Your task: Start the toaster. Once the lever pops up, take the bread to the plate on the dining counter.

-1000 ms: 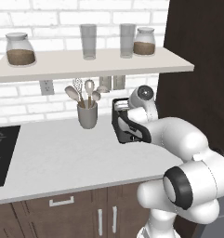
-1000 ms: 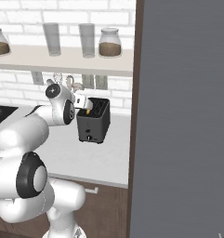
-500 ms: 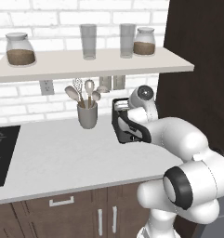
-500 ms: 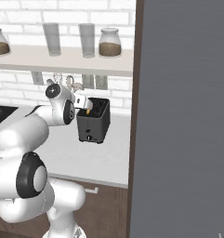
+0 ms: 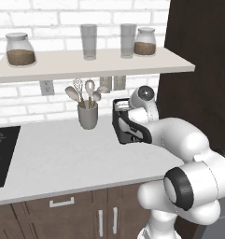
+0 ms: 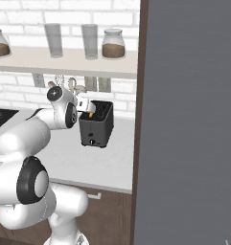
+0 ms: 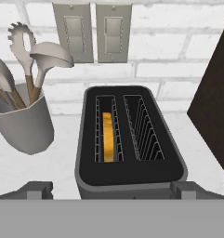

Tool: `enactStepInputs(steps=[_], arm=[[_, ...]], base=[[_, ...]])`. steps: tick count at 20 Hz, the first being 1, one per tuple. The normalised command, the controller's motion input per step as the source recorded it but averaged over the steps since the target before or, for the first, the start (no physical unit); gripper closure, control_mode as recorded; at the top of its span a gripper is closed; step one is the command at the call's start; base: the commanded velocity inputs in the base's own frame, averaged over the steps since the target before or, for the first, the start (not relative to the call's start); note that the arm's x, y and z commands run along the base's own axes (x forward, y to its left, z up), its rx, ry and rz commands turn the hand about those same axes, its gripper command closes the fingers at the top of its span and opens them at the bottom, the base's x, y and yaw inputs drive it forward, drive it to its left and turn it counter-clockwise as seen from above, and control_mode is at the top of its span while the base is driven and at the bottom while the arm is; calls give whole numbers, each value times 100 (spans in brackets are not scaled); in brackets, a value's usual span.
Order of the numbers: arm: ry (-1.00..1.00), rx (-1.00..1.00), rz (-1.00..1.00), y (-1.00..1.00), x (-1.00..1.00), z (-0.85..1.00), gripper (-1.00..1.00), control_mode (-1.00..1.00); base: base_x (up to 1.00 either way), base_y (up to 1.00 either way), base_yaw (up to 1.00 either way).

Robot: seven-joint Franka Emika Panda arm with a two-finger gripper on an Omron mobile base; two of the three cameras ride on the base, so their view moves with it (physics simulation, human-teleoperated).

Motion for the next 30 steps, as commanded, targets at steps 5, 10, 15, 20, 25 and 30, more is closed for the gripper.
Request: enactStepInputs(steps=[5,10,15,20,25,30], arm=[[0,0,0,0,0,0,-100,-100],[0,0,0,0,0,0,-100,-100],[0,0,0,0,0,0,-100,-100],[0,0,0,0,0,0,-100,-100],[0,0,0,0,0,0,-100,-100],[0,0,0,0,0,0,-100,-100]], base=[[0,0,0],[0,0,0],[0,0,0],[0,0,0],[0,0,0],[0,0,0]])
